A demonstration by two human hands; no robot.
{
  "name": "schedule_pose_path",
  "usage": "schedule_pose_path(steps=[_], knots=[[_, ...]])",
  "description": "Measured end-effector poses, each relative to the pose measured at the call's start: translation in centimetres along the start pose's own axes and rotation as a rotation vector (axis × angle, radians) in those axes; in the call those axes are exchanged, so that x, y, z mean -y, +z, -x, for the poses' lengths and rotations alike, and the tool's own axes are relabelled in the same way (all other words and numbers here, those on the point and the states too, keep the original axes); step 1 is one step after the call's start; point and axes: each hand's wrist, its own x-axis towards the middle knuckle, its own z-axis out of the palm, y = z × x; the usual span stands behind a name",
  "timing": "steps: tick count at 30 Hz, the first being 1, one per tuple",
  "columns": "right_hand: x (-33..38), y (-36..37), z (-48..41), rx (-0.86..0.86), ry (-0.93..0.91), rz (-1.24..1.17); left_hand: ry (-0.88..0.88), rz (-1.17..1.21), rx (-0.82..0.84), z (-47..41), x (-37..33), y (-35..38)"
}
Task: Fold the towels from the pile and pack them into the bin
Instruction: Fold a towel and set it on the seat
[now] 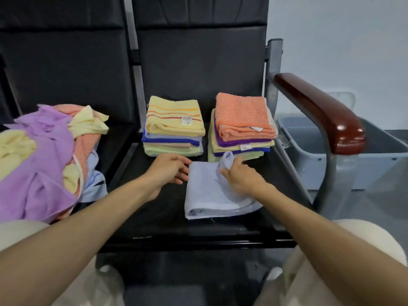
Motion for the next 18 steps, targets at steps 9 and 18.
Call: schedule_pose_path(steps=[9,18], knots=[[5.0,-2.3,1.9,0.000,-0.177,-0.835,-0.069,0.192,-0.080,-0.3,2.2,-1.1],[7.7,-6.4,1.2,0.106,-0.213,-1.279,-0.171,0.891,0.370,-1.1,2.7,-6.1]])
